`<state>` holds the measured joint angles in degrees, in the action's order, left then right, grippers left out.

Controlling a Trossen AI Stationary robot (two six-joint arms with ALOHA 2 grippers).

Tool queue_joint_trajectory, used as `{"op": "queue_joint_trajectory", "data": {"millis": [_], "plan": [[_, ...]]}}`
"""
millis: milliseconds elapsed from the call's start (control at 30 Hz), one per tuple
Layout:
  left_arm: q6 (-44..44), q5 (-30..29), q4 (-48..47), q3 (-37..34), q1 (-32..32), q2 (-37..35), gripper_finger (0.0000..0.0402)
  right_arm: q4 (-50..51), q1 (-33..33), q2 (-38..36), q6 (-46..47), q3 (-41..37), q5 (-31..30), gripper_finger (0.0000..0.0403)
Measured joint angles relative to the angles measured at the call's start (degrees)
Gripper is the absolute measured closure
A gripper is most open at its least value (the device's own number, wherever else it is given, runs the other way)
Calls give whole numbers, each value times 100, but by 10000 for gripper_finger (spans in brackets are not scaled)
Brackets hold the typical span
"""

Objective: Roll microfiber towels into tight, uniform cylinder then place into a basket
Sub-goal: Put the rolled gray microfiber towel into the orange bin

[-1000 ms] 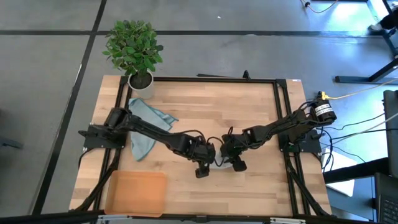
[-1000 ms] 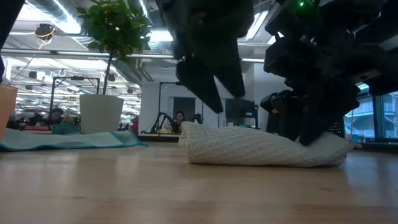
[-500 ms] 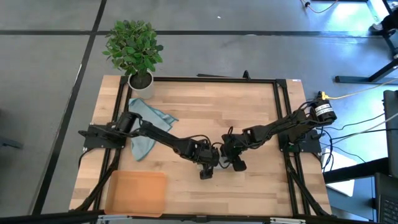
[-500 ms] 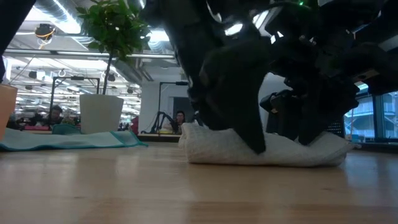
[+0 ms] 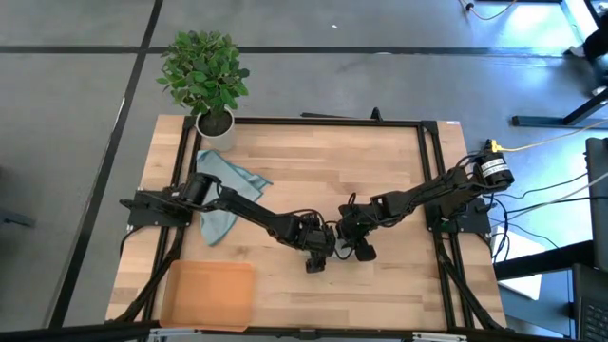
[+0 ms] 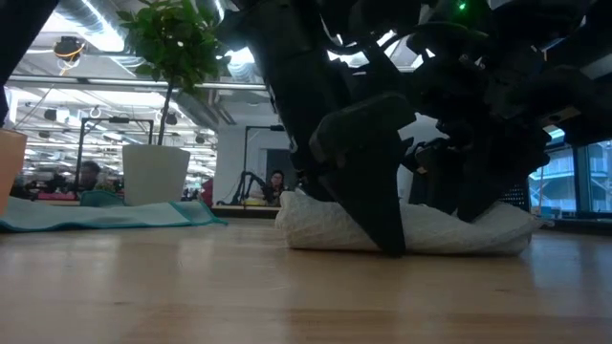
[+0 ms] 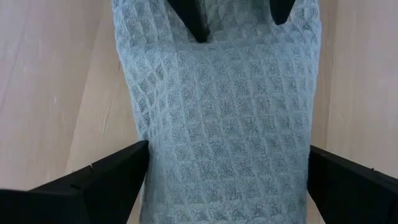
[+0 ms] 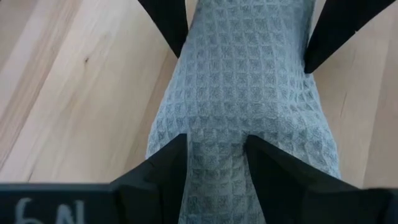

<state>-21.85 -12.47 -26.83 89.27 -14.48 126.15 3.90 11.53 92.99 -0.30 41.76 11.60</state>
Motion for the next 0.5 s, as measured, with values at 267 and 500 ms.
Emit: {"op": "queue_joint_trajectory", "data": {"millis": [267, 500], "plan": [[-7, -8, 13, -7, 25, 7, 5, 2, 0, 0, 0, 0, 0, 236], [-48, 17, -2, -11, 52, 15, 42, 2, 0, 0, 0, 0, 0, 236]]}}
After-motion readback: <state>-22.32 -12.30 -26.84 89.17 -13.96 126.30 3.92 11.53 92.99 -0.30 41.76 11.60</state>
